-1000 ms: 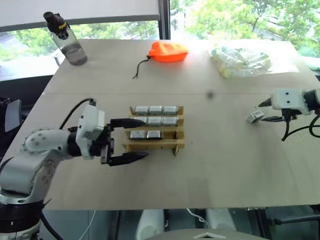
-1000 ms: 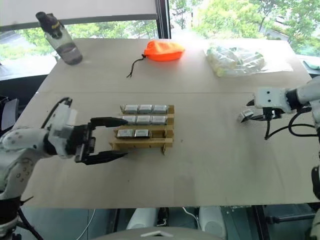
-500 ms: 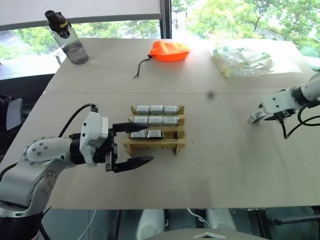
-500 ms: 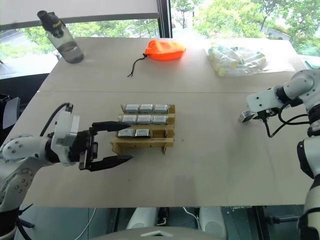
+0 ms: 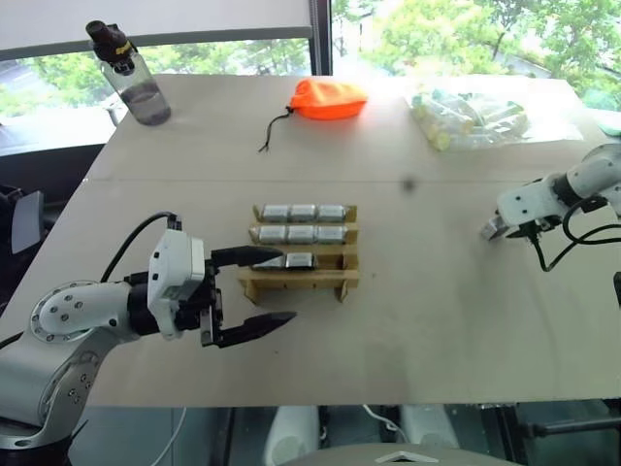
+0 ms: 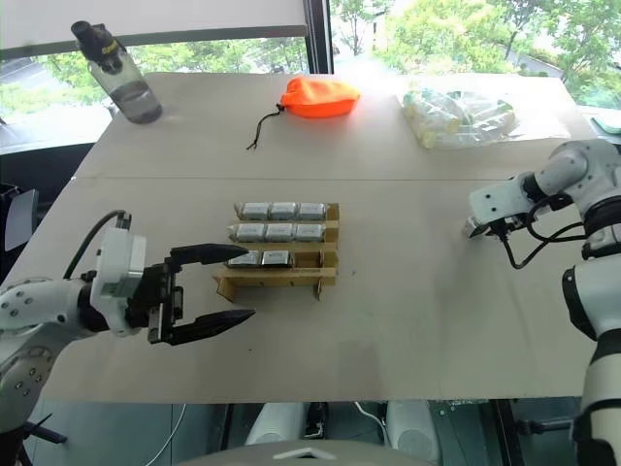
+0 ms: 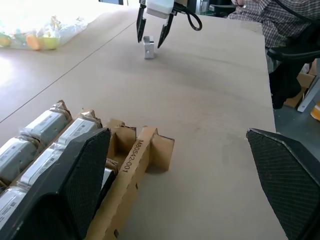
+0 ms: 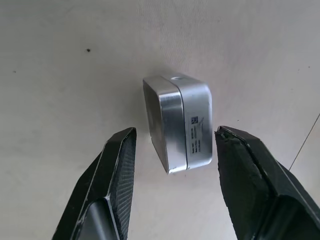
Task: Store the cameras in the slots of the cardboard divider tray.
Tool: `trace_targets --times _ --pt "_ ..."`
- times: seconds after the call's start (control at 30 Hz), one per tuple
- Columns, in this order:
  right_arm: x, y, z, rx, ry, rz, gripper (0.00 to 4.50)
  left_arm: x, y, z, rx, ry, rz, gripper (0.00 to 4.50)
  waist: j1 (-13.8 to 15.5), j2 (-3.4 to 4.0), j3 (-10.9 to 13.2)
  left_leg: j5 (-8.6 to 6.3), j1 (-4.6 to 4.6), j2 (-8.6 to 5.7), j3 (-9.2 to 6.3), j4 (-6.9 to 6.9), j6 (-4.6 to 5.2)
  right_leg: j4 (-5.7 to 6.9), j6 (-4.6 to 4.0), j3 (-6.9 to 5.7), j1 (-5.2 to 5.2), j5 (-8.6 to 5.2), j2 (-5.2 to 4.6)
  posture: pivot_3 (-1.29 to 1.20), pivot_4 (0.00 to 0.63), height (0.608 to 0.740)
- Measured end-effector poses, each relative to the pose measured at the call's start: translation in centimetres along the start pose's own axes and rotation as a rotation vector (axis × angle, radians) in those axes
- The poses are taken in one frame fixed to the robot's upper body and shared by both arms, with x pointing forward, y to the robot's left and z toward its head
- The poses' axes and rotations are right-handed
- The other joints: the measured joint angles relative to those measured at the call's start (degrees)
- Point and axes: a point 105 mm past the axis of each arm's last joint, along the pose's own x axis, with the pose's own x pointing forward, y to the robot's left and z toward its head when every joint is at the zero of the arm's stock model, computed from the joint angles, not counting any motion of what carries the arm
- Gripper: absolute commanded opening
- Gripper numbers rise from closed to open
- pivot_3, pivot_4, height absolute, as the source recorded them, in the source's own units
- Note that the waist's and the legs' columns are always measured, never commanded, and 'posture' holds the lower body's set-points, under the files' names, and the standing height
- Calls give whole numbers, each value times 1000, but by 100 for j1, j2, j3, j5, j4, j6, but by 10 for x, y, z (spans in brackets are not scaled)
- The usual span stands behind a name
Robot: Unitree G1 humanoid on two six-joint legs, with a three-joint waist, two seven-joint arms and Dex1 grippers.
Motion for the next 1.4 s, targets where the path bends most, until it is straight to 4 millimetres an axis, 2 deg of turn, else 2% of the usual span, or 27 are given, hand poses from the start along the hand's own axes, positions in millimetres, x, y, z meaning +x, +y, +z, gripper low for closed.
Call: trace_targets --times 0.07,0.17,0.23,0.27,0.43,0.53,0.73,0.87,0.93,1.03,1.2,1.3,1.4 --pt "1 -1 1 -4 -2 1 2478 -2 0 -1 -6 4 13 4500 2 0 0 0 -1 0 0 0 0 0 0 0 0 0 -1 0 150 726" --pt "1 -1 1 -5 1 2 1691 -3 1 -1 -4 5 20 4500 11 0 0 0 -2 -1 -2 0 0 0 0 -2 0 0 -1 0 150 726" --pt "-1 -1 0 -9 10 13 836 -3 1 -2 -6 7 21 4500 4 -2 -1 0 2 -1 -2 0 0 0 0 -1 3 0 -1 0 150 726" --pt "-5 -4 0 -8 15 -2 710 -3 0 -2 -8 9 21 4500 -10 -2 -1 0 6 0 0 3 0 0 0 0 7 0 0 0 150 726" --pt "-6 -2 -1 12 8 5 710 -3 0 -2 -6 10 21 4500 -18 3 2 0 8 0 1 2 0 2 -1 2 6 0 1 0 150 726" --pt "-9 -10 11 75 -98 -21 710 -3 1 -1 1 10 19 4500 -20 4 2 0 7 0 2 1 0 1 0 3 6 0 1 0 150 726" --pt "-12 -33 65 128 -399 -73 710 -1 2 3 34 1 4 4500 15 5 2 0 1 3 -12 4 0 4 -1 -8 7 1 -1 0 150 726" --pt "-14 -26 111 127 -534 -44 710 0 5 -1 20 4 6 4500 70 11 6 0 -16 -1 -30 5 0 -1 -1 -27 4 1 -7 0 150 726" --pt "-23 -22 138 143 -572 -9 710 -2 8 -3 15 6 12 4500 73 16 9 0 -18 -2 -31 5 0 0 0 -29 -1 1 -7 0 150 726" --pt "-29 -26 175 211 -608 14 710 -5 13 -5 5 9 15 4500 32 14 8 0 -11 -1 -29 4 0 7 -1 -26 1 1 -1 0 150 726" --pt "-25 -40 238 392 -590 44 710 -9 22 -4 25 23 21 4500 13 15 9 0 -12 -1 -30 4 -1 20 -2 -24 -7 0 2 0 150 726" --pt "-29 -36 258 413 -549 61 710 -11 25 -5 22 23 25 4500 60 8 4 0 -37 -11 -51 3 0 0 -2 -45 -11 1 -4 0 150 726" --pt "-20 -29 267 420 -520 85 710 -12 26 -6 22 25 25 4500 61 -1 0 0 -66 -32 -69 10 0 -2 1 -60 -18 2 -14 0 150 726"
